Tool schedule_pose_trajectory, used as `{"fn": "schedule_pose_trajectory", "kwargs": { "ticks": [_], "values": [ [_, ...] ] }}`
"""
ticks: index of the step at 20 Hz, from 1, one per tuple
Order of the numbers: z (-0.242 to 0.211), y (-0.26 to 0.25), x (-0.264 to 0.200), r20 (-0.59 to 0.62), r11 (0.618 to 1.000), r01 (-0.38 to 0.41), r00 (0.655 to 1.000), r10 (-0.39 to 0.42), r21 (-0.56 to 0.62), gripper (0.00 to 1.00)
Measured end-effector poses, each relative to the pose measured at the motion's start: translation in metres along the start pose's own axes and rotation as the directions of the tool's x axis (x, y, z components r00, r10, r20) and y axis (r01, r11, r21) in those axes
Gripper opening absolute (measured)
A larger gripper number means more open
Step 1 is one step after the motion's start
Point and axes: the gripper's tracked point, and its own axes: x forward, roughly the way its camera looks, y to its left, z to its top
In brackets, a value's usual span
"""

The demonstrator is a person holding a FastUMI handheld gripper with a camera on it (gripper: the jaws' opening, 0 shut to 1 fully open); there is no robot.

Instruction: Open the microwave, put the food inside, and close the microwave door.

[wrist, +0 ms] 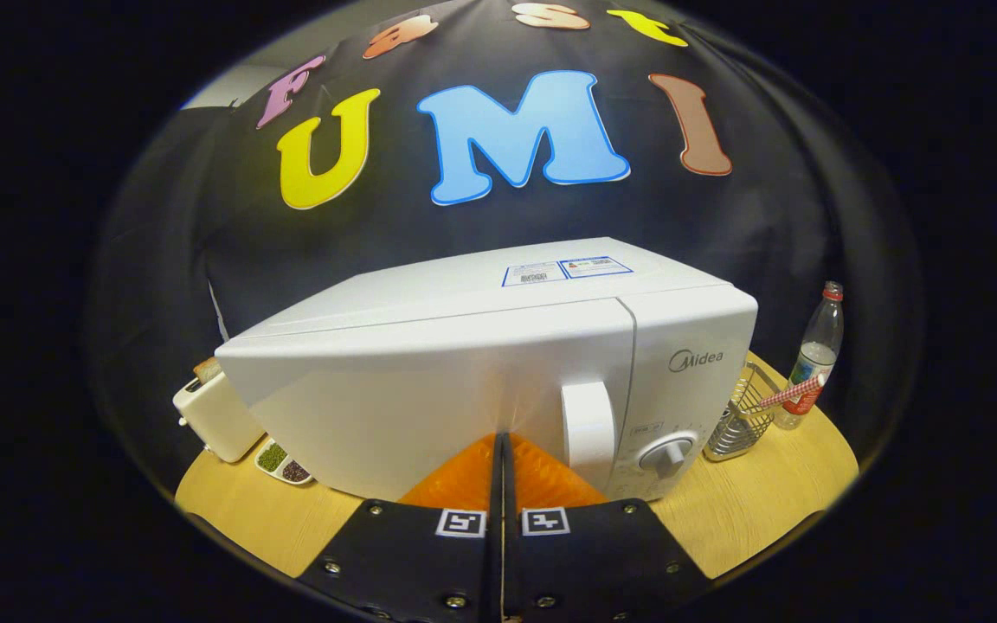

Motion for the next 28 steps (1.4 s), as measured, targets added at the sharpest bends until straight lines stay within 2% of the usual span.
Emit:
{"fn": "schedule_pose_trajectory", "kwargs": {
  "ticks": [12, 21, 28],
  "values": [
    [0.029, 0.020, -0.092, 0.130, 0.999, 0.037, 0.991, -0.034, -0.022, 0.01],
    [0.037, 0.034, -0.200, 0.249, 0.993, 0.109, 0.964, -0.096, -0.038, 0.01],
    [0.031, 0.046, -0.281, 0.301, 0.991, 0.129, 0.947, -0.111, -0.041, 0.01]
  ]
}}
